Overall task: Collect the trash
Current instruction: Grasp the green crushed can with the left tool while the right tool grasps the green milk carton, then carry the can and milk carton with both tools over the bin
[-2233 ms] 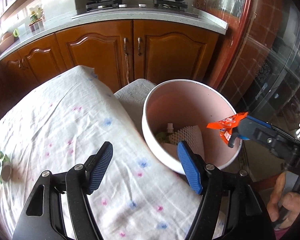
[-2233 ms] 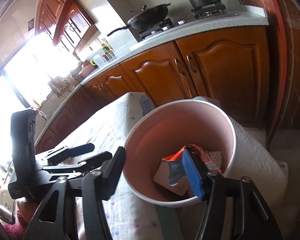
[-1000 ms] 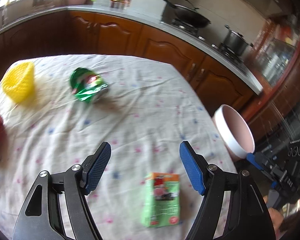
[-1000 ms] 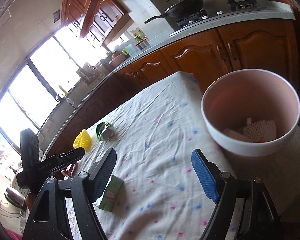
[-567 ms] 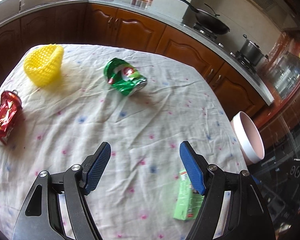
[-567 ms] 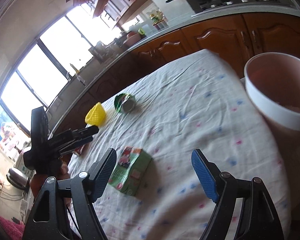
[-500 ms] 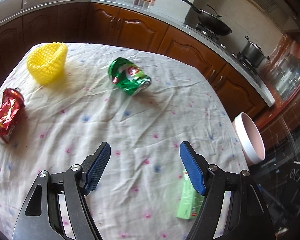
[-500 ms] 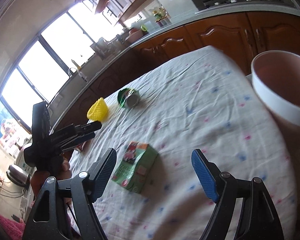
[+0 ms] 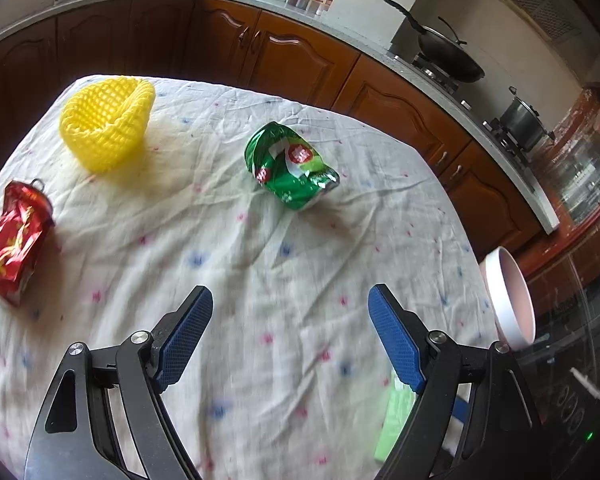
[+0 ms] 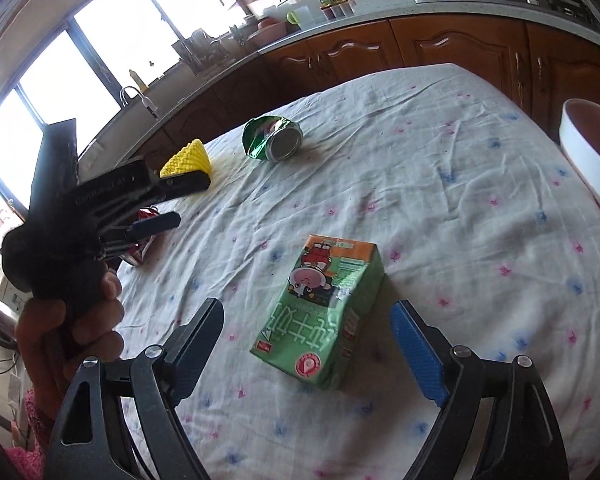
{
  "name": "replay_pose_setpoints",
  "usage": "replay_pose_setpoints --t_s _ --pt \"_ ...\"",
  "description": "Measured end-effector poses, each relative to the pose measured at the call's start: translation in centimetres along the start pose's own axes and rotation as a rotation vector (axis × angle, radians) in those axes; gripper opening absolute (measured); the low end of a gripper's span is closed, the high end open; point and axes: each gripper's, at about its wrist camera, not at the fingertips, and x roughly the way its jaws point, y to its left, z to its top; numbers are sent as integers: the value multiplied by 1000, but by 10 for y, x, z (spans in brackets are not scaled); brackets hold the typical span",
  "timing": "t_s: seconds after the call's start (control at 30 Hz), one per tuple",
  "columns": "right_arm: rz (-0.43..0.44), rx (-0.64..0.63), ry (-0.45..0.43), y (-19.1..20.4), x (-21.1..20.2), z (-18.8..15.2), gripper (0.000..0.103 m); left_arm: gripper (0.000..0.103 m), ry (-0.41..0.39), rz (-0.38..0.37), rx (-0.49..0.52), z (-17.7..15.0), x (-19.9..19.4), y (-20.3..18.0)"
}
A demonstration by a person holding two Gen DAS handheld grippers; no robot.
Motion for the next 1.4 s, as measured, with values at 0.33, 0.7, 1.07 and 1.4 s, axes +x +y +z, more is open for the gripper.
replay_pose_setpoints --t_s 0.33,0.7,1.07,1.4 --pt "53 41 27 -16 20 10 53 82 16 15 -64 39 39 17" --pt "109 23 -5 -32 -2 18 4 72 80 -113 -226 63 86 40" --pt "103 60 -15 -57 -10 23 4 30 76 -191 -210 85 107 18" --pt "126 107 -15 -71 -9 21 4 12 39 -189 -36 72 70 -18"
